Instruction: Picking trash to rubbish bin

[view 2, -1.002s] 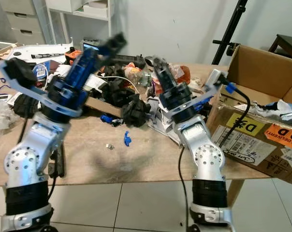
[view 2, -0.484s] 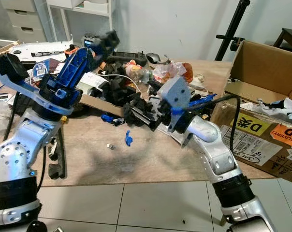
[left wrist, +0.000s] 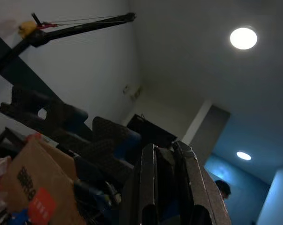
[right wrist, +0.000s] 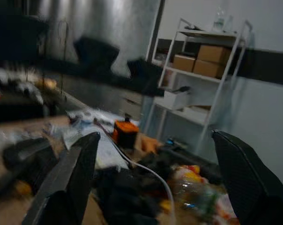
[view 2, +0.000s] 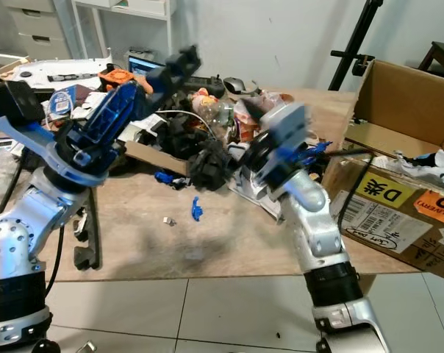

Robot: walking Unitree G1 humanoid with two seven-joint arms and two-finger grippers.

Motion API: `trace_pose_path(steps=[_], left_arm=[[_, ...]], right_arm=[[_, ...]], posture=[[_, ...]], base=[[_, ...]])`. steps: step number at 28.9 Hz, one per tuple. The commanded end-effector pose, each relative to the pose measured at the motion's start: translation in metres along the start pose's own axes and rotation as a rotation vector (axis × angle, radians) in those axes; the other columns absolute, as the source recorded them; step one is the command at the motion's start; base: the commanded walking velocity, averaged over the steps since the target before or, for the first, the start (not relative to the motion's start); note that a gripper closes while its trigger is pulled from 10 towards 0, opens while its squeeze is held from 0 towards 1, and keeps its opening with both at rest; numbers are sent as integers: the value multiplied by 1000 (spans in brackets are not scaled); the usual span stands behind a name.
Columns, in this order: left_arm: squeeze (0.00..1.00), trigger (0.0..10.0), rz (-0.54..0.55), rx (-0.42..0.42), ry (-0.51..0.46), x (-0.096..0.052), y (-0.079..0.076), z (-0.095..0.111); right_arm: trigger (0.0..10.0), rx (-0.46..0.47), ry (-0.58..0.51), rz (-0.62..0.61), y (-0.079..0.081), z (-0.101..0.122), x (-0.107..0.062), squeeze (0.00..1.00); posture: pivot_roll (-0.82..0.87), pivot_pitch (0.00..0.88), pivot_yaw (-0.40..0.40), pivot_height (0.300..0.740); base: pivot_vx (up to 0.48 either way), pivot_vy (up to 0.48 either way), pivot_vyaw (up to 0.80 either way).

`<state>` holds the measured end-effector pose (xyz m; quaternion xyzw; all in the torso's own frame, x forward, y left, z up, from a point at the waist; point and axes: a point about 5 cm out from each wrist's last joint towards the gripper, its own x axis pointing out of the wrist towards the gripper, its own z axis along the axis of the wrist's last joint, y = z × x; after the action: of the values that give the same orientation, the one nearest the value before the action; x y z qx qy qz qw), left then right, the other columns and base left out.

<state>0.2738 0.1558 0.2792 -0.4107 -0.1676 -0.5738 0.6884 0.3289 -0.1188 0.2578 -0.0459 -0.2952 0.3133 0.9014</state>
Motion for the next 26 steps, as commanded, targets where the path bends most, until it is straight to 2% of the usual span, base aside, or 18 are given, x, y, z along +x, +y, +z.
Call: trace_pose_path(steps=[1,2,4,6,9,11,12,14,15,16,17,18,19,20,21,22,23,26], left_arm=[[0,0,-35,-12,37,2,-5,-3],[0,0,-39,-20,45,1,-6,-4],[0,0,-46,-34,64,0,-7,-5],[0,0,-54,-41,78,-1,-8,-5],[0,0,-58,-47,83,-2,-9,-5],[0,0,-63,-52,85,-3,-10,-5],[0,0,-63,-52,85,-3,-10,-5],[0,0,-65,-56,86,-3,-11,-6],[0,0,-68,-59,88,-3,-11,-6],[0,0,-71,-64,91,-2,-11,-7],[0,0,-71,-64,91,-2,-11,-7],[0,0,-73,-68,93,-2,-11,-8],[0,0,-75,-70,99,-1,-11,-9],[0,0,-76,-71,104,0,-11,-10],[0,0,-76,-71,104,0,-11,-10],[0,0,-78,-69,117,1,-12,-13],[0,0,-79,-69,118,1,-12,-13],[0,0,-79,-69,119,1,-12,-13]], right_arm=[[10000,-75,28,55,6,-6,-3,0],[10000,-156,31,97,8,-6,-2,0],[10000,-223,24,142,11,-4,-2,0],[10000,-68,-16,92,7,-1,1,0],[10000,249,-65,-34,-4,1,5,0],[10000,364,-79,-62,-6,-1,6,0],[10000,364,-79,-62,-6,-1,6,0],[10000,470,-124,-80,-5,0,7,0],[10000,444,-127,-77,-4,1,8,0],[10000,301,-94,-22,2,0,9,0],[10000,301,-94,-22,2,0,9,0],[10000,191,-67,27,6,-1,9,0],[10000,193,-65,52,10,-2,10,0],[10000,292,-97,12,8,1,12,0],[10000,292,-97,12,8,1,12,0],[10000,579,-164,-81,-2,6,15,0],[10000,692,-180,-93,-4,7,15,0],[10000,753,-186,-91,-4,8,16,0]], posture=[[6,127,-96,740],[6,127,-96,740],[6,127,-96,740],[6,127,-96,740],[7,126,-96,740],[5,126,-95,740],[5,126,-95,740],[5,126,-95,740],[5,126,-95,740],[5,126,-95,740],[5,126,-95,740],[8,127,-90,740],[8,127,-90,740],[11,127,-94,740],[11,127,-94,740],[14,126,-95,740],[15,126,-96,740],[15,126,-96,740]], base=[[0,0,0],[0,0,0],[0,0,0],[0,0,0],[0,0,0],[0,0,0],[0,0,0],[0,0,0],[0,0,0],[0,0,0],[0,0,0],[0,0,0],[0,0,0],[0,0,0],[0,0,0],[0,0,0],[0,0,0],[0,0,0]])
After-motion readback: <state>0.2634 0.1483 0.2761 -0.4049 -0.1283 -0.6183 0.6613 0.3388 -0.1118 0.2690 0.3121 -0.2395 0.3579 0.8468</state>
